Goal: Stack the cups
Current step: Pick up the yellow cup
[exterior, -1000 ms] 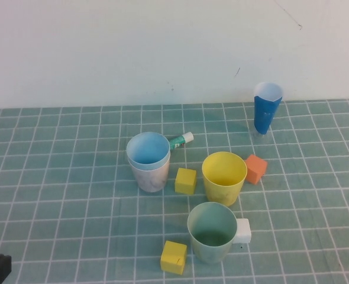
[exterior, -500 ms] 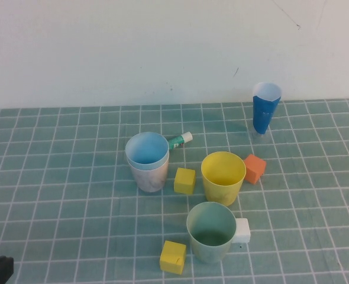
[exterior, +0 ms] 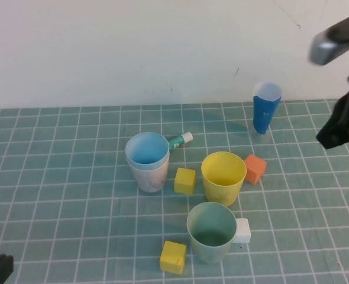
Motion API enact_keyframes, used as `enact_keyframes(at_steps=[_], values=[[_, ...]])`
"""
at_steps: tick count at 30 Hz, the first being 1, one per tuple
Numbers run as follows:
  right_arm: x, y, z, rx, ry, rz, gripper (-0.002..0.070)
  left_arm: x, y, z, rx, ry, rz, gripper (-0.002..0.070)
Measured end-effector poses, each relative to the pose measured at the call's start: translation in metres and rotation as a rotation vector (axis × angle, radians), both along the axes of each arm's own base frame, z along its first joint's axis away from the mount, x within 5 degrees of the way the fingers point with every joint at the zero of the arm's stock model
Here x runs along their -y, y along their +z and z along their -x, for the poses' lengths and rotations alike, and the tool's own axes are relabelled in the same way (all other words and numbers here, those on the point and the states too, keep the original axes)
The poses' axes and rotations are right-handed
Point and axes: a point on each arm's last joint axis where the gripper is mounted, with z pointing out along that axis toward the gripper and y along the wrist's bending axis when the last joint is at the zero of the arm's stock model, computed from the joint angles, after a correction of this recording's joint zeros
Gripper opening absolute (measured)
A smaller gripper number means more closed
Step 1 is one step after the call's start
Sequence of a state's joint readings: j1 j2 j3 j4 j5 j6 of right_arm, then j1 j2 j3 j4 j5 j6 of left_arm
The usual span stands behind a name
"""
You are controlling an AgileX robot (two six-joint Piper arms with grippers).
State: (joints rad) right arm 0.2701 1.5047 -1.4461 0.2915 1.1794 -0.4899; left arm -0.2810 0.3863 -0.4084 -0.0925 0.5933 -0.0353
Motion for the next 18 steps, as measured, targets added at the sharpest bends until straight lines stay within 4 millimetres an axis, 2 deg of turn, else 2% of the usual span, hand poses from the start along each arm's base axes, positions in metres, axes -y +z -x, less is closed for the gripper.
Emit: enact_keyframes(at_steps=[5, 9, 15, 18], values=[[-0.022, -0.024, -0.038, -0.064, 0.017, 0.142, 0.0001, 0.000, 0.000, 0.000, 0.002, 0.000, 0.001, 0.0001], [-0.041, -0.036, -0.061, -0.066, 0.039, 0.168, 0.0052, 0.000, 0.000, 0.000, 0.001, 0.000, 0.000, 0.0001], [-0.075, -0.054, -0.075, -0.044, 0.122, 0.250, 0.0129, 0.000, -0.002, -0.001, 0.006, 0.001, 0.002, 0.0000], [-0.088, -0.067, -0.081, -0.070, 0.142, 0.242, 0.0194, 0.000, -0.002, -0.001, 0.007, 0.002, 0.002, 0.0001]])
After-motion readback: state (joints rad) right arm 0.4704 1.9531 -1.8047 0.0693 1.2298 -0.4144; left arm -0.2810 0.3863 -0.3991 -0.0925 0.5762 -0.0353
